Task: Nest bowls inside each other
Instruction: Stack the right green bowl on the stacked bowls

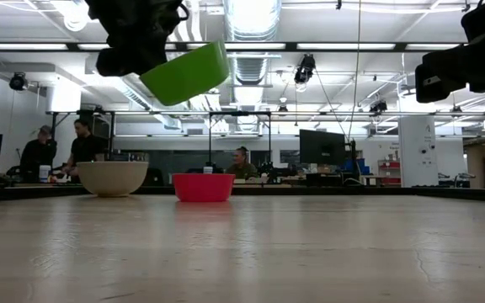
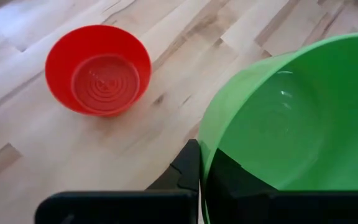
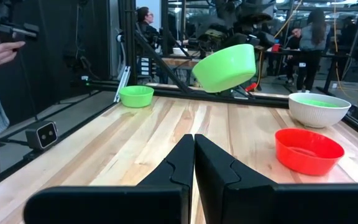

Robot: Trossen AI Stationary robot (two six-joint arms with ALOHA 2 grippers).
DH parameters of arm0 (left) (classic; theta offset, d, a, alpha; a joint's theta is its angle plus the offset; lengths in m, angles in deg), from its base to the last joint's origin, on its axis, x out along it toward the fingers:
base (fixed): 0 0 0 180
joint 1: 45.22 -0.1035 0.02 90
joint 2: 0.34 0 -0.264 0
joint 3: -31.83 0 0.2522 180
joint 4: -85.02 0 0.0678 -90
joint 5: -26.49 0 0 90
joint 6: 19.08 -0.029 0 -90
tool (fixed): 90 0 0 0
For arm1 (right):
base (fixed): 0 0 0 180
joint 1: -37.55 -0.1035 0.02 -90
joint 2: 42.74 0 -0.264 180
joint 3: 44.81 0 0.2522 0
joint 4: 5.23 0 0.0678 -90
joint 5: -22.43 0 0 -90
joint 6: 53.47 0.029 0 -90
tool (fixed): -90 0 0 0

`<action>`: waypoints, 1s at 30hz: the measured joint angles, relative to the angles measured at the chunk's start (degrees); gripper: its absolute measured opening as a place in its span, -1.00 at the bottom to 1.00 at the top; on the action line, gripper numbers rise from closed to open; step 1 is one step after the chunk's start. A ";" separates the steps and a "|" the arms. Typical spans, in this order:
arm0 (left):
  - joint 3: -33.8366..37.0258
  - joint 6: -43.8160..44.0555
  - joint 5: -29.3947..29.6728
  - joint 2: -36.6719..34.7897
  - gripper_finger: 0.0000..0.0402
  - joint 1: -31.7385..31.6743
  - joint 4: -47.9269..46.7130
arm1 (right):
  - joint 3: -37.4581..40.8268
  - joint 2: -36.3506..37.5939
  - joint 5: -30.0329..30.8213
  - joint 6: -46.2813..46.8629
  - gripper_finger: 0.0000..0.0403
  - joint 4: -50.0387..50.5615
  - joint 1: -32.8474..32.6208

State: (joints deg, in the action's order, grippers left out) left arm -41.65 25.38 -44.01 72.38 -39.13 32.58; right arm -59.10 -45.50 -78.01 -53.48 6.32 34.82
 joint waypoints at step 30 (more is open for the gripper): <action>0.05 0.61 11.87 -11.73 -0.98 -0.09 -11.74 | -0.01 0.01 0.00 0.00 -0.96 0.00 0.01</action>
State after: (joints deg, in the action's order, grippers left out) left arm -41.59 25.99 -32.14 60.65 -39.22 20.84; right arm -59.11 -45.49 -78.01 -53.48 6.32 34.83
